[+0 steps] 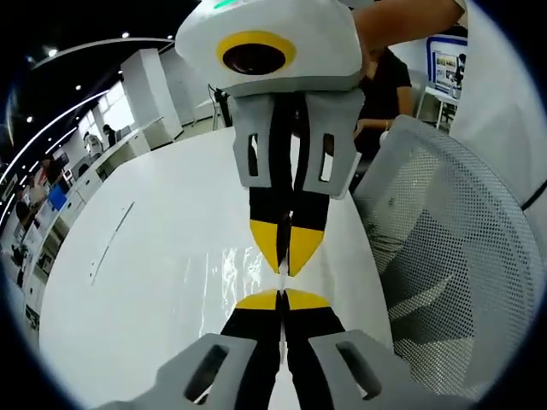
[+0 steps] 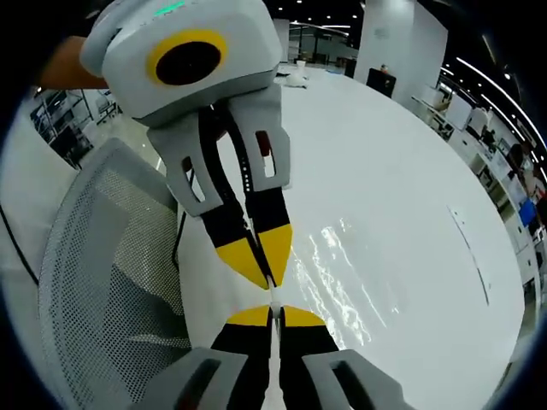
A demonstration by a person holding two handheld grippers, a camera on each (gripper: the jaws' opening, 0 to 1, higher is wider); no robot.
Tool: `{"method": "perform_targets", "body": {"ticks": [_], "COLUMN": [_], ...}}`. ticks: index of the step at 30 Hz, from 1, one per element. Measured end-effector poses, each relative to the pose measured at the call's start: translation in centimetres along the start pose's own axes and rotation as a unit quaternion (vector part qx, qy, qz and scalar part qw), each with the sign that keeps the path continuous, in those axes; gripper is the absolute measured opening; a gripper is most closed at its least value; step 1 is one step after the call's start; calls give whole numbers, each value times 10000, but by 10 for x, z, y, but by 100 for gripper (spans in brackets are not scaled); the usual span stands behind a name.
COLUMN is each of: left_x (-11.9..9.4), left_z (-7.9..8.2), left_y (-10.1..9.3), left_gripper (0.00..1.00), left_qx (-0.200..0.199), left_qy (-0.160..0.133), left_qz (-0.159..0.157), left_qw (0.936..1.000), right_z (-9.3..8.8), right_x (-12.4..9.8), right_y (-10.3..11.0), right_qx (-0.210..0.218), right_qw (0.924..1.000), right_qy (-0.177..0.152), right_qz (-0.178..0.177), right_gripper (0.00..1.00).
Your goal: Open the resealable bag by pulling the two sides of the seal apart until the entire bag opening is separated and visibly accessible.
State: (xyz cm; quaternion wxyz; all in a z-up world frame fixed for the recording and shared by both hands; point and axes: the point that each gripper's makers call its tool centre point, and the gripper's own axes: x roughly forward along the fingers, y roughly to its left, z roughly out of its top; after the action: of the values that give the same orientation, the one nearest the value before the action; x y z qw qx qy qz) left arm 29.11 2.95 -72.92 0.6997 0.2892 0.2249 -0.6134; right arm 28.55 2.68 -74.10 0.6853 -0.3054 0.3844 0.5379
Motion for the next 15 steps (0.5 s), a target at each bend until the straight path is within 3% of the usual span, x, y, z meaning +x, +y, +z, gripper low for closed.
{"method": "perform_targets", "body": {"ticks": [15], "left_x": [-2], "left_z": [-13], "left_y": [-1], "left_gripper": [0], "left_qx": [-89], "left_qy": [184], "left_qz": [2], "left_qw": [9998], "right_z": [-40], "right_x": [-5], "right_y": [-10], "right_qx": [-83], "right_qw": [9990], "right_qy": [412], "right_qz": [-170], "right_gripper": [0]}}
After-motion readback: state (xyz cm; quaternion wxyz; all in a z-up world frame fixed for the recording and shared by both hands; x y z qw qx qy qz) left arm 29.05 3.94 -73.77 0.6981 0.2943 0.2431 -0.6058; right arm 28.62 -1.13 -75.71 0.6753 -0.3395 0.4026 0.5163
